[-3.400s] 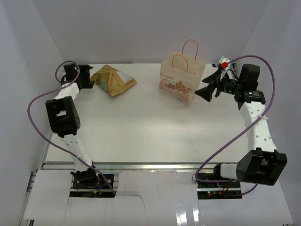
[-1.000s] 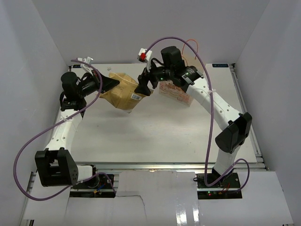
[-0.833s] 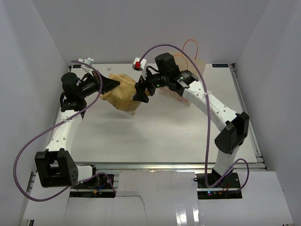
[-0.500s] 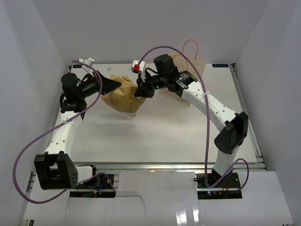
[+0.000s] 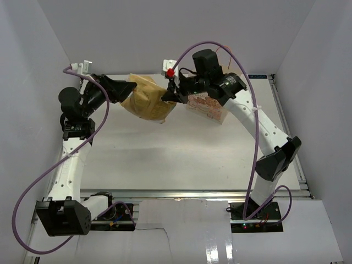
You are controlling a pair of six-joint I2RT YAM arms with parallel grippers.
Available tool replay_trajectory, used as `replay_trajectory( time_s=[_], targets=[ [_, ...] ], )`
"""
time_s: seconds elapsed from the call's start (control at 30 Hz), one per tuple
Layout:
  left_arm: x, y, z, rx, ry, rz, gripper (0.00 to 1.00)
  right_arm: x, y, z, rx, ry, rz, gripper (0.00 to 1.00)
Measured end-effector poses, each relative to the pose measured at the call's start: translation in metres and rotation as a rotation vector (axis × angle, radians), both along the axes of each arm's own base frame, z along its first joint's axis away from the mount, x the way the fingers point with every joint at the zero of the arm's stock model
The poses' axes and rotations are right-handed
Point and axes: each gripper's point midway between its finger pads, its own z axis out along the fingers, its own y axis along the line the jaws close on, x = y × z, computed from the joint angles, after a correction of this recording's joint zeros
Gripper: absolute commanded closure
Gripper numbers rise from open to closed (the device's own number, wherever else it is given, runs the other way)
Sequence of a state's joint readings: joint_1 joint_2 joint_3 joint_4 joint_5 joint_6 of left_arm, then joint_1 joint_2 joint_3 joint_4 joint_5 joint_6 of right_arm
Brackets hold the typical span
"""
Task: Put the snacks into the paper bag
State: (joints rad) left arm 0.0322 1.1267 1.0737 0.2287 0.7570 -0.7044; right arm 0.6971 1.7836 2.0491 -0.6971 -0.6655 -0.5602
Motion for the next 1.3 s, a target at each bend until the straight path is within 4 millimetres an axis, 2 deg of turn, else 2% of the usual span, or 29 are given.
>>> replay_trajectory(
  time_s=[0.03,0.17,0.3,0.37,0.43,0.57,0.63,0.7,1.0,1.17,1.3],
  targets=[
    [-0.001,0.004,0.009,-0.002,-0.025,0.029,0.02,0.003,-0.005,0.012,0.022,-0.028,-0.011,0.92],
    [-0.01,0.024,0.041,-0.002,-0.118,0.176,0.02,0.017,-0.034,0.075,0.132,-0.167,-0.081,0.92],
    [-0.024,0.041,0.058,0.014,-0.182,0.303,0.02,0.028,-0.072,0.14,0.246,-0.306,-0.172,0.92],
    [-0.027,0.045,0.054,0.021,-0.185,0.328,0.02,0.035,-0.094,0.168,0.297,-0.361,-0.222,0.92],
    [-0.027,0.047,0.04,0.031,-0.159,0.341,0.02,0.045,-0.12,0.191,0.336,-0.406,-0.285,0.92],
    [-0.019,0.049,-0.007,0.046,-0.049,0.35,0.02,0.069,-0.167,0.213,0.369,-0.461,-0.409,0.92],
    [-0.015,0.049,-0.03,0.054,0.011,0.35,0.02,0.081,-0.186,0.213,0.373,-0.46,-0.458,0.92],
    [-0.013,0.049,-0.041,0.058,0.043,0.348,0.02,0.091,-0.2,0.207,0.371,-0.442,-0.491,0.92],
    [-0.014,0.047,-0.048,0.061,0.052,0.333,0.02,0.128,-0.239,0.134,0.317,-0.24,-0.566,0.92],
    [-0.014,0.047,-0.063,0.064,0.082,0.328,0.02,0.13,-0.259,0.098,0.292,-0.142,-0.601,0.92],
    [-0.014,0.046,-0.064,0.064,0.083,0.324,0.02,0.122,-0.27,0.09,0.282,-0.124,-0.622,0.92]
  ],
)
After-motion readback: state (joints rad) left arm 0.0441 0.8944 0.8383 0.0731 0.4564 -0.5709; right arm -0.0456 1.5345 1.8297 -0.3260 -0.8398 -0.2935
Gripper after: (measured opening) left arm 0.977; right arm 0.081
